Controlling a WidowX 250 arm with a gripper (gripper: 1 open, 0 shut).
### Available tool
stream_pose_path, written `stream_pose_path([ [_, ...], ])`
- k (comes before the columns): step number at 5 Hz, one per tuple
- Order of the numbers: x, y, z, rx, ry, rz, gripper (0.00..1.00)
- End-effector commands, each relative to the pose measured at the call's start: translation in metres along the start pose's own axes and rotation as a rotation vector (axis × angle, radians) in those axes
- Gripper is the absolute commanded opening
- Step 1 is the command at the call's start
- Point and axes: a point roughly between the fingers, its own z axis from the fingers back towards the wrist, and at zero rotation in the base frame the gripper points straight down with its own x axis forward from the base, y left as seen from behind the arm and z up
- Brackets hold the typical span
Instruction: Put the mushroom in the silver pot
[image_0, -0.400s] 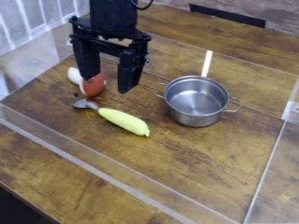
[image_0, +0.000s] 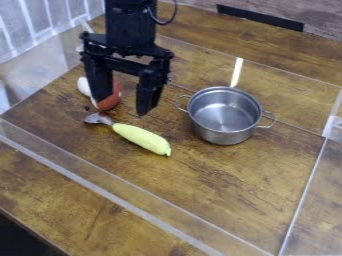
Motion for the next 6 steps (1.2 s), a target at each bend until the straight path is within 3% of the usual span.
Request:
stream_pose_path([
  [1, 0.006, 0.009, 0.009, 0.000, -0.043, 0.068, 1.00],
  [3, 0.020, 0.028, 0.010, -0.007, -0.081, 0.173, 1.00],
  [6, 0.034, 0.037, -0.007, -0.067, -0.096, 0.254, 1.00],
])
